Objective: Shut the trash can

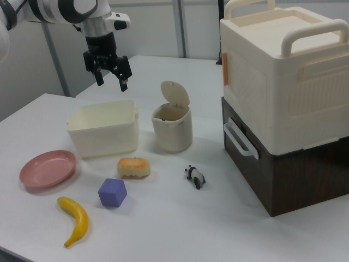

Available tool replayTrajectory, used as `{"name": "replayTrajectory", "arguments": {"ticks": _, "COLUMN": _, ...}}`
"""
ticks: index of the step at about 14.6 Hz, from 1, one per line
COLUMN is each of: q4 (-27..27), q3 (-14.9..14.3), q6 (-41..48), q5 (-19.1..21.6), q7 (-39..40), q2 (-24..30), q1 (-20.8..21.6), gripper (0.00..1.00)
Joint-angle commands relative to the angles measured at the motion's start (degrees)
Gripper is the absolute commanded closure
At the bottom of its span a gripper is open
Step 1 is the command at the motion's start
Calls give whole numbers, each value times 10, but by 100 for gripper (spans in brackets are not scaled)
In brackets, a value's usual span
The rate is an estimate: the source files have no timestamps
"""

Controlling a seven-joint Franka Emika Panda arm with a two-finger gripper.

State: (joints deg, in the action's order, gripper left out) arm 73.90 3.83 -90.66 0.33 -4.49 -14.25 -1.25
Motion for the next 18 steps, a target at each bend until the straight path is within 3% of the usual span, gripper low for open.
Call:
{"name": "replayTrajectory", "arguments": {"ticks": 1, "q4": 25, "q3": -6, "q6": -12, "q5": 4, "q7": 18, "q2": 20, "q1": 3, "gripper": 0}}
{"name": "replayTrajectory", "arguments": {"ticks": 18, "q4": 26, "q3": -6, "q6": -14, "q5": -1, "q7": 16, "q2": 13, "q1": 3, "gripper": 0}}
